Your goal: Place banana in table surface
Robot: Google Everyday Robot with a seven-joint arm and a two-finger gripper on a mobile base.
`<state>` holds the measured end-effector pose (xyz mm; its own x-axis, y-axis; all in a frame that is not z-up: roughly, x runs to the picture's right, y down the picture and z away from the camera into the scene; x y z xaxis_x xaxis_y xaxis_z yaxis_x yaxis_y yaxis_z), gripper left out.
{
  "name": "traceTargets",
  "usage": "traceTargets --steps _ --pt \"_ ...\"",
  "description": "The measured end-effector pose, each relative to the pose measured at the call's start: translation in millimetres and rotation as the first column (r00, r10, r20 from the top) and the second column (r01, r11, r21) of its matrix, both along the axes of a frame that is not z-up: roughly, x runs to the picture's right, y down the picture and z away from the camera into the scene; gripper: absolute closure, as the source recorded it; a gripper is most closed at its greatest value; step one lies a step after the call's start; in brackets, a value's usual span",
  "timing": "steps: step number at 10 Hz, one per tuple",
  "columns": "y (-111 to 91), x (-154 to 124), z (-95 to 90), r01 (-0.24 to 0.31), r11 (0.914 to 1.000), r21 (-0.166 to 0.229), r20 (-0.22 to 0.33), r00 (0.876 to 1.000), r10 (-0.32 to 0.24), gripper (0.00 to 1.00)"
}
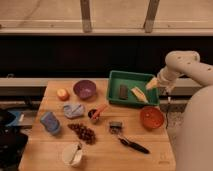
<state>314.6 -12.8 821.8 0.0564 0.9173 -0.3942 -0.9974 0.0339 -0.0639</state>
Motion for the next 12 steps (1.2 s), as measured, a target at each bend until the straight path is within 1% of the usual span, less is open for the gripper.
traceTargets --steps 1,2,3,4,5,7,9,12 --pt "-6 -21 4.6 0.046 0.9989 0.012 0.038 0.998 -0.047 0.20" --pt "-11 -40 8.2 0.100 0.9947 0.025 0.090 0.991 -0.102 0.20" --pt "-13 -57 8.6 0.149 0.9880 0.041 0.138 0.978 -0.153 0.20" --pt "-15 -67 8.3 0.176 0.9829 0.054 0.164 0.969 -0.183 0.20" --pt "-16 -71 8.1 0.185 0.9809 0.060 0.173 0.966 -0.193 0.20" --pt "-15 -67 7.5 0.182 0.9815 0.059 0.170 0.967 -0.190 0.20" --pt "-14 -69 12.0 0.191 0.9804 0.049 0.177 0.964 -0.197 0.20" --pt "-4 -83 45.8 0.195 0.9805 0.025 0.212 0.957 -0.196 0.20"
